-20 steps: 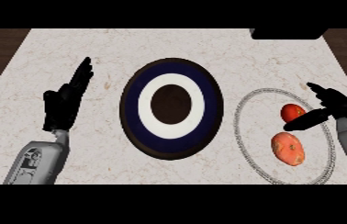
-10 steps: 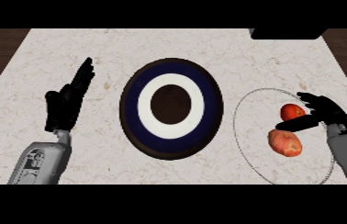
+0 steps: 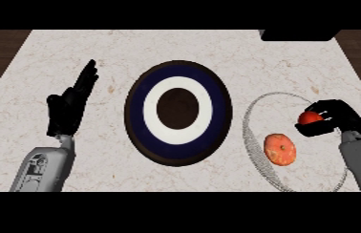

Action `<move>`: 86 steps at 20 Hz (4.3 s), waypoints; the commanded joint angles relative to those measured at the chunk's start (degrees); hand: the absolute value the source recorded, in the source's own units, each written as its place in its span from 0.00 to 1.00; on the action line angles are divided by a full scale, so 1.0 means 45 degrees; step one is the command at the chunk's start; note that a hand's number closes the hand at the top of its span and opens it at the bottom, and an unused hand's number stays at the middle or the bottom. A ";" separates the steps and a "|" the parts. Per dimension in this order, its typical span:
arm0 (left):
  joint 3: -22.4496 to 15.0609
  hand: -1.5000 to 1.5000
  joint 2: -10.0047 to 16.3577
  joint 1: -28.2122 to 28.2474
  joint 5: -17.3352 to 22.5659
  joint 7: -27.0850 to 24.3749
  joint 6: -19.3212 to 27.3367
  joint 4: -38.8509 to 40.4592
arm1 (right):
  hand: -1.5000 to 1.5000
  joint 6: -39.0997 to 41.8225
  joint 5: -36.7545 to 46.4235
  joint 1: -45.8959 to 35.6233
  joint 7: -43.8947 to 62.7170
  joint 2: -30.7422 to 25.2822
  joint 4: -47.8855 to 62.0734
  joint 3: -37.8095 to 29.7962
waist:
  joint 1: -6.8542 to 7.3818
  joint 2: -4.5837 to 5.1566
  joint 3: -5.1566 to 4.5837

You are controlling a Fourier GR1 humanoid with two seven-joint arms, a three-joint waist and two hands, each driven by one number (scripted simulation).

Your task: Pick the tomato from the placemat and place it in the plate

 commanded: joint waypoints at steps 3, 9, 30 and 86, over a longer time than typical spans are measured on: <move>0.0325 0.50 0.0189 0.0287 0.0185 0.0379 -0.0512 -0.0588 | 1.00 -0.1085 0.0734 0.0342 -0.0981 -0.0067 0.0086 -0.0619 | -0.0005 0.0005 0.0016; 0.0464 0.50 0.0038 0.0162 -0.0167 0.0039 0.0085 0.0123 | 1.00 -0.1424 0.2471 0.4927 -0.1734 0.0958 -0.5638 0.3027 | -0.0715 -0.0133 -0.0019; 0.0101 0.50 -0.0379 0.0537 -0.0416 -0.0079 -0.0169 -0.0478 | 1.00 -0.1950 0.3673 0.2515 0.0581 0.2544 -1.3667 0.3866 | 0.0055 0.0007 0.0005; 0.0842 0.50 -0.0482 -0.0522 -0.0545 0.0044 -0.0606 0.0287 | 0.00 -0.6809 -0.7235 0.3010 -0.6983 0.2056 -0.5546 0.1228 | -0.0120 0.0017 0.0018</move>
